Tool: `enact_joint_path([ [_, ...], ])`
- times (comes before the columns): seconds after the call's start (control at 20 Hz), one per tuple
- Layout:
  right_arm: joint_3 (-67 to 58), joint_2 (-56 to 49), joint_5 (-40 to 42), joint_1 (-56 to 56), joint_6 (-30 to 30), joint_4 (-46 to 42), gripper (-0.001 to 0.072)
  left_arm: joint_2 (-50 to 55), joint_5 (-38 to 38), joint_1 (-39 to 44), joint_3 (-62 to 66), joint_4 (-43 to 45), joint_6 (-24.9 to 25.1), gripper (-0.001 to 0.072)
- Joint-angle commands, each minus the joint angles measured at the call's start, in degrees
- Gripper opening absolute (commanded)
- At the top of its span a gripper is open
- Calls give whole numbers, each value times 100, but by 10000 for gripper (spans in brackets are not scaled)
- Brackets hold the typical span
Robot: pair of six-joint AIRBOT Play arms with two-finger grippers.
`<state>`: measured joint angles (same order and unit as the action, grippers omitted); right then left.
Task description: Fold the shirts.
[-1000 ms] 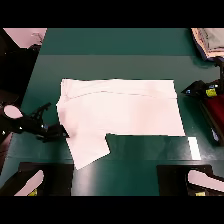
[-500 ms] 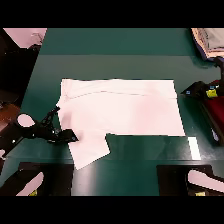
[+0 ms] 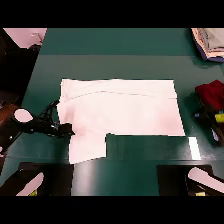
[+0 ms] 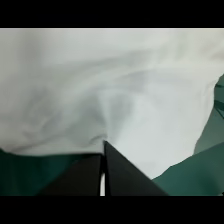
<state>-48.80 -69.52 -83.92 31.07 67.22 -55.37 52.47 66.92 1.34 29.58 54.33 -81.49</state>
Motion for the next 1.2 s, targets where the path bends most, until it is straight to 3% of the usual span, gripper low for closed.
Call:
enact_joint_path([
  [0.0, 859, 66, 140, 671, -286, -179, 408, -4, -9, -2, 269, -59, 96, 26],
  [0.25, 1320, 66, 680, 623, -328, -225, 405, -2, -35, -2, 267, -59, 96, 27],
  [0.35, 1377, 66, 807, 385, -326, -227, 321, -2, -26, -2, 267, -76, 96, 26],
  [0.5, 1438, 63, 942, -31, -317, -321, 321, -2, -22, -2, 267, -81, 96, 27],
  [0.85, 1438, 68, 470, -107, -321, -767, 300, -4, 221, -2, 269, -81, 203, 26],
  [0.9, 1438, 68, 328, -107, -323, -925, 158, -4, 262, -2, 269, -76, 203, 25],
  [1.0, 1438, 94, 166, -107, -326, -1134, 15, -17, 398, -2, 273, -48, 201, 25],
  [1.15, 1438, 544, 144, -107, -319, -1327, 14, -216, 730, -2, 442, 11, 190, 24],
])
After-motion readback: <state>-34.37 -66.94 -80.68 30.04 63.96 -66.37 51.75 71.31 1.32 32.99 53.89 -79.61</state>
